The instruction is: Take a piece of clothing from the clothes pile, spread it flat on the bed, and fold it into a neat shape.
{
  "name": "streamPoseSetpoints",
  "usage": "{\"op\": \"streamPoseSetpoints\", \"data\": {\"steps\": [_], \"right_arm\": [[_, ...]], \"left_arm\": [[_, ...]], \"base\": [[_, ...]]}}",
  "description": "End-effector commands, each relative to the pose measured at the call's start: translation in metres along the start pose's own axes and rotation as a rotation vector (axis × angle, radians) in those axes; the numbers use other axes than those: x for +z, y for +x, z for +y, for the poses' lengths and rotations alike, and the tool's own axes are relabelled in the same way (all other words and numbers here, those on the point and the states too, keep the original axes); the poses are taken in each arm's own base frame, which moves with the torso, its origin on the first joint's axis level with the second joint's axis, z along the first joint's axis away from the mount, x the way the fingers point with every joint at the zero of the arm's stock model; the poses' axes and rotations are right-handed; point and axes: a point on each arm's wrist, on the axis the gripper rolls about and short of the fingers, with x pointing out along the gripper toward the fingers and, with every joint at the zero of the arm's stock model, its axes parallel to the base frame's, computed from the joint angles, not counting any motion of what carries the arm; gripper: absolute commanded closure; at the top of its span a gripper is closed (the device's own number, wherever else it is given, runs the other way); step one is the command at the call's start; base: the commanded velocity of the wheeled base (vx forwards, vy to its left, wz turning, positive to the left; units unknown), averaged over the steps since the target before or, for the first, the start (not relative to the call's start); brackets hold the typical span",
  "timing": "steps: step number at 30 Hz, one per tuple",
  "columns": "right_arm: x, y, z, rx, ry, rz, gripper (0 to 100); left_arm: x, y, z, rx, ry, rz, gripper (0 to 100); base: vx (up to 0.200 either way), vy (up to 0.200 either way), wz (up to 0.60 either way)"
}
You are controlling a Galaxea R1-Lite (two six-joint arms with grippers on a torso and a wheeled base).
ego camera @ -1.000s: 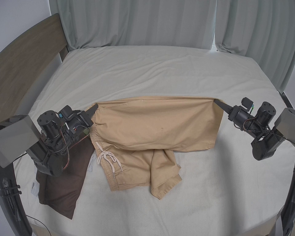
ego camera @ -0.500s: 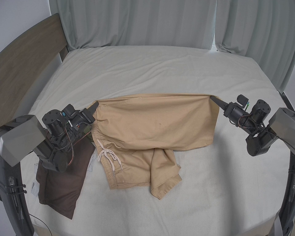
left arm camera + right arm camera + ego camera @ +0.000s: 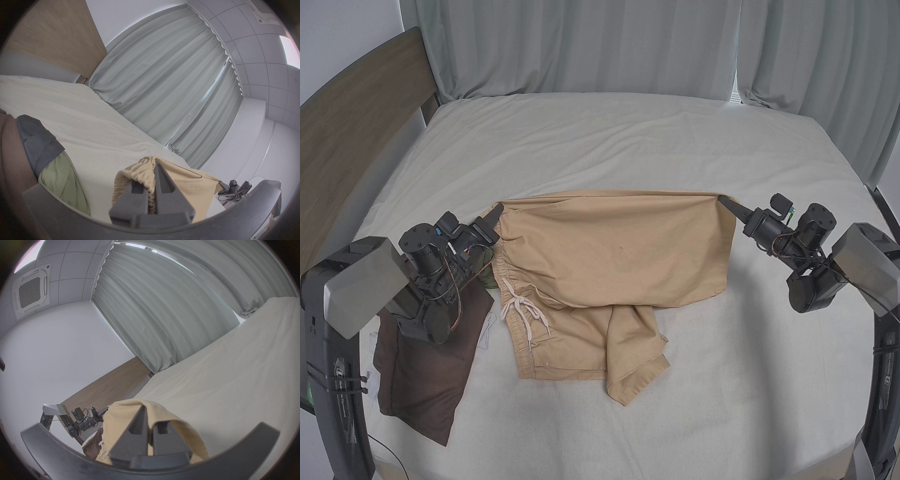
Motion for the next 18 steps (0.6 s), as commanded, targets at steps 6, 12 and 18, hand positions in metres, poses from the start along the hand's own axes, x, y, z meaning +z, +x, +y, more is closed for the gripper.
{"op": "streamPoseSetpoints", "data": {"steps": [6,12,18], "right_arm": [[-0.012,0.007,-0.016,-0.009,0.011,0.011,100],[-0.016,0.014,-0.025,-0.005,0.008,0.009,100],[-0.021,0.015,-0.027,-0.009,0.018,0.018,100]], "left_arm": [[-0.013,0.008,0.016,0.004,-0.008,0.001,100],[-0.020,0.018,0.024,-0.007,-0.002,-0.019,100],[-0.022,0.018,0.027,0.003,-0.009,-0.019,100]], "base": [[0.000,0.000,0.00],[0.000,0.000,0.00],[0.000,0.000,0.00]]}}
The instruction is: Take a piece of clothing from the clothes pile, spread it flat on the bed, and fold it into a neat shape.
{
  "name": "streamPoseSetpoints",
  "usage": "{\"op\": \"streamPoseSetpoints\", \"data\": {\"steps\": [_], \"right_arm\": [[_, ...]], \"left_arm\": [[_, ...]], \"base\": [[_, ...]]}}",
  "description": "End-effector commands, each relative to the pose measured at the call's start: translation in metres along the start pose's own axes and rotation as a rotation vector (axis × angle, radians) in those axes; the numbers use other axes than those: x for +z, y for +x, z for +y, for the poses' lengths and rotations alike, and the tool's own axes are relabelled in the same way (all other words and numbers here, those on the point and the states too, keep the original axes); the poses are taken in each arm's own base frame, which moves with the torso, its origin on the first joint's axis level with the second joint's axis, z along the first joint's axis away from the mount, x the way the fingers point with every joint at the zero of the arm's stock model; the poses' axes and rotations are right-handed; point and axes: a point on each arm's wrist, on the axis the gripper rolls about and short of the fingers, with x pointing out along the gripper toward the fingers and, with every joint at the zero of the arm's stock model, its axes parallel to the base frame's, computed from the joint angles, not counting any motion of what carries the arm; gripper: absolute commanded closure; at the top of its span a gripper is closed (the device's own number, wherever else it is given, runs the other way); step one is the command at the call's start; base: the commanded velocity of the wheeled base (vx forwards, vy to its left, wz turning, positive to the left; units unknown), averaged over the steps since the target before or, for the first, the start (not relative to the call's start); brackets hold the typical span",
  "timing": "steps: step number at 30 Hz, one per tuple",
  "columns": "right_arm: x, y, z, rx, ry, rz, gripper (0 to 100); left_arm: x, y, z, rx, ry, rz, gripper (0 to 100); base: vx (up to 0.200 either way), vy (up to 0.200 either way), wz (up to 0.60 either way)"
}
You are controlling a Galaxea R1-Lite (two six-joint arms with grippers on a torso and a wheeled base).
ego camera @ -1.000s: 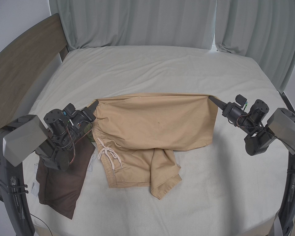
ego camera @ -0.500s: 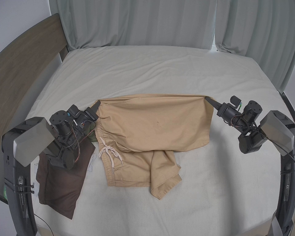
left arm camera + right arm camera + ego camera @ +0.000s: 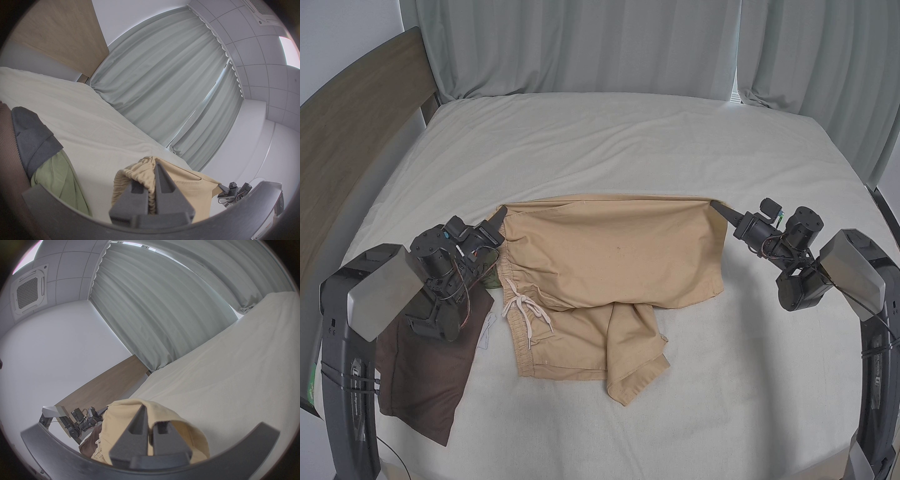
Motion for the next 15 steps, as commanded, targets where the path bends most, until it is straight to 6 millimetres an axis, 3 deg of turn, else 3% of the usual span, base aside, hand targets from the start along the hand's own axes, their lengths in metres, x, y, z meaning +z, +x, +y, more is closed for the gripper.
{"op": "streamPoseSetpoints", "data": {"steps": [1,15], "right_arm": [[-0.0042,0.0020,-0.0045,0.002,-0.002,0.000,100],[-0.0042,0.0059,-0.0085,0.010,-0.016,-0.011,100]], "left_arm": [[-0.0052,-0.0006,0.0047,0.008,-0.003,0.009,100],[-0.0050,0.0016,0.0052,0.003,-0.012,0.002,100]], "base": [[0.000,0.000,0.00],[0.000,0.000,0.00]]}}
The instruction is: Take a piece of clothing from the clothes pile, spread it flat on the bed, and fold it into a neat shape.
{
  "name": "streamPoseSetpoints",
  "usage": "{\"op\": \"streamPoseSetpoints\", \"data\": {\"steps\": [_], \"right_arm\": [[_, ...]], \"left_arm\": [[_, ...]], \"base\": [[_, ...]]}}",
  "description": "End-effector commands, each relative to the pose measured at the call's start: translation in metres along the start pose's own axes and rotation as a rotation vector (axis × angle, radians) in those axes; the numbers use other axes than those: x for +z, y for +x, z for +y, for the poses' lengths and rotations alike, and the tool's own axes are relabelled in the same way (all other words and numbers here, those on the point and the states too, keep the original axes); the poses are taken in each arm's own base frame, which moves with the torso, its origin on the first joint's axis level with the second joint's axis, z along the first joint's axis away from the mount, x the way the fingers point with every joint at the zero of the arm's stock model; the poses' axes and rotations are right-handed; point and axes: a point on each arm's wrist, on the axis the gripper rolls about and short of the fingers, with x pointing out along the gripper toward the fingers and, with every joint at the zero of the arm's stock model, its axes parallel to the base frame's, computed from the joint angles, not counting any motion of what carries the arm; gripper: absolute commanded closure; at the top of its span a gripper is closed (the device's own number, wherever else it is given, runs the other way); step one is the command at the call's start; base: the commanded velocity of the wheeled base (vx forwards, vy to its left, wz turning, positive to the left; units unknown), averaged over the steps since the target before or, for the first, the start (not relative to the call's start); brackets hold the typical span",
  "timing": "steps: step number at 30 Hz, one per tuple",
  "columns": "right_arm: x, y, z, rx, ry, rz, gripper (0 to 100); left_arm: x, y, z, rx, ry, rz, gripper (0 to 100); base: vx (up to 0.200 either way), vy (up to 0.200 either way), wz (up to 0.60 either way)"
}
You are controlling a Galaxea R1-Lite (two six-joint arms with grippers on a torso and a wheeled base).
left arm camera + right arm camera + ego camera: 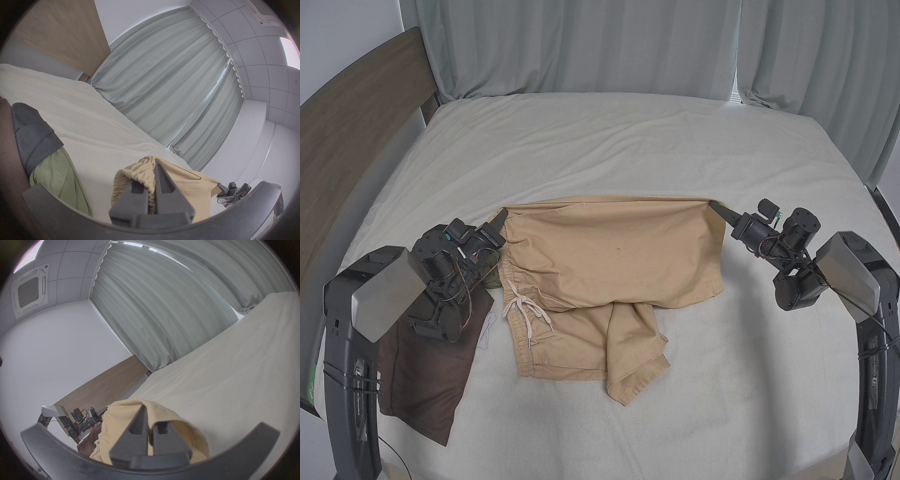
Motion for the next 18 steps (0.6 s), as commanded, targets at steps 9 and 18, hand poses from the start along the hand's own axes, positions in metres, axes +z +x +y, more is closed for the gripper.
{"op": "streamPoseSetpoints", "data": {"steps": [9,18], "right_arm": [[0.002,0.006,-0.002,0.013,-0.010,-0.010,100],[-0.001,0.015,-0.005,0.027,-0.013,-0.013,0]], "left_arm": [[0.001,0.001,0.000,-0.003,-0.018,-0.003,100],[-0.003,0.007,0.010,-0.008,-0.034,-0.022,0]], "base": [[0.000,0.000,0.00],[0.000,0.000,0.00]]}}
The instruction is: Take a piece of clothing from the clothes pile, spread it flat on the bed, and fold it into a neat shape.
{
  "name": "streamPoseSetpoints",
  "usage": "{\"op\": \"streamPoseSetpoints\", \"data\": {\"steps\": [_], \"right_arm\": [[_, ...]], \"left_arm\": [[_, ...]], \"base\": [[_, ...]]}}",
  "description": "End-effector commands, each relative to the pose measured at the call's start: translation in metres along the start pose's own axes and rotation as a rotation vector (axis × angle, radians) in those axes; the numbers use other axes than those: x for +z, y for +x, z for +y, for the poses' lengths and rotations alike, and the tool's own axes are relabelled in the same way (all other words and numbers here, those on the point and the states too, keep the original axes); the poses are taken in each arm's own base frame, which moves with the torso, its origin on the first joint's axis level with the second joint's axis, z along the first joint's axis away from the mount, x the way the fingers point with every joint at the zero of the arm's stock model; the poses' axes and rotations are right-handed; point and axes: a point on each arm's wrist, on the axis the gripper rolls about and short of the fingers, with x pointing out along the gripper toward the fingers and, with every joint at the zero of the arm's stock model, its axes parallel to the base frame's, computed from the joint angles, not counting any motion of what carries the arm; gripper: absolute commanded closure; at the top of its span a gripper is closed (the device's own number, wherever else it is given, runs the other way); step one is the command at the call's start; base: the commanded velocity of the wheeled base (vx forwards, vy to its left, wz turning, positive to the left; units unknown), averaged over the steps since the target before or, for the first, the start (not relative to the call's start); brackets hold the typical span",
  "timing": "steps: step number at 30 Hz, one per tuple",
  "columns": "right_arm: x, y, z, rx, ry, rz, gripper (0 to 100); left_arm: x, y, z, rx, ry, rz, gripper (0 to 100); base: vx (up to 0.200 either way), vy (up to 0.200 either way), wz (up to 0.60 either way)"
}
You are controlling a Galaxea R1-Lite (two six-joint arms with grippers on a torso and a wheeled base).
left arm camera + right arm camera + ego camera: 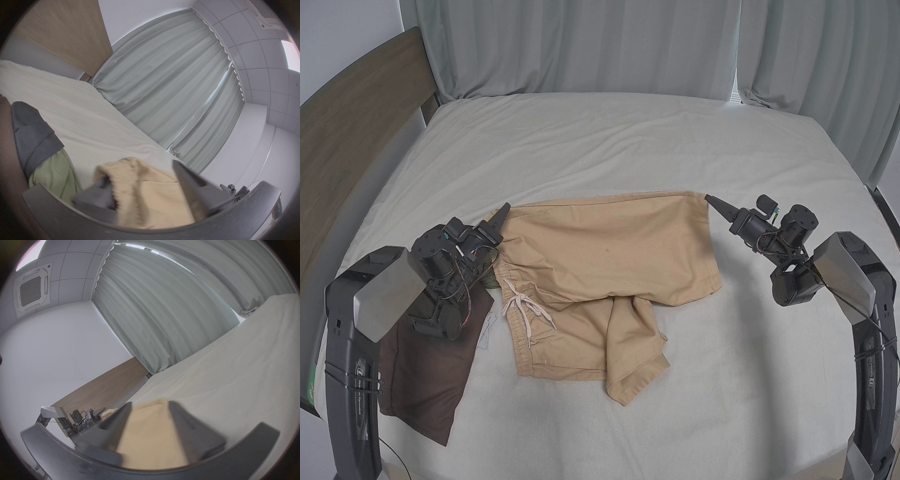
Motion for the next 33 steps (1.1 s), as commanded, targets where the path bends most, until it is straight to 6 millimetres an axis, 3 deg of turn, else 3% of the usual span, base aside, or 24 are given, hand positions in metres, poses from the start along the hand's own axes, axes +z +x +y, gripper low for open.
{"op": "streamPoseSetpoints", "data": {"steps": [1,6,8,13,16,20,23,24,27,33], "right_arm": [[-0.005,0.002,-0.004,0.002,0.004,0.004,0],[-0.010,-0.002,0.008,0.008,0.015,0.018,0],[-0.004,-0.005,0.031,0.030,0.016,0.022,0],[-0.007,-0.010,0.058,0.056,0.031,0.042,0],[0.000,-0.013,0.080,0.078,0.044,0.050,0],[0.003,-0.025,0.106,0.085,0.074,0.077,0],[0.004,-0.027,0.110,0.084,0.078,0.083,0],[0.002,-0.038,0.121,0.073,0.091,0.109,0],[0.001,-0.051,0.132,0.057,0.109,0.136,0],[-0.004,-0.067,0.151,0.052,0.123,0.181,0]], "left_arm": [[-0.004,0.004,0.007,-0.001,-0.031,-0.010,0],[-0.011,0.000,0.010,0.022,-0.135,0.006,0],[-0.016,-0.003,0.014,0.045,-0.165,0.011,0],[-0.024,-0.010,0.020,0.078,-0.161,0.039,0],[-0.017,-0.019,0.011,0.094,-0.133,0.060,0],[-0.008,-0.044,-0.006,0.130,-0.085,0.121,0],[-0.007,-0.050,-0.009,0.139,-0.073,0.138,0],[-0.008,-0.073,-0.012,0.182,0.004,0.205,0],[-0.001,-0.092,-0.015,0.187,0.070,0.260,0],[0.021,-0.110,-0.037,0.154,0.063,0.273,0]], "base": [[0.000,0.000,0.00],[0.000,0.000,0.00],[0.000,0.000,0.00],[0.000,0.000,0.00],[0.000,0.000,0.00],[0.000,0.000,0.00],[0.000,0.000,0.00],[0.000,0.000,0.00],[0.000,0.000,0.00],[0.000,0.000,0.00]]}}
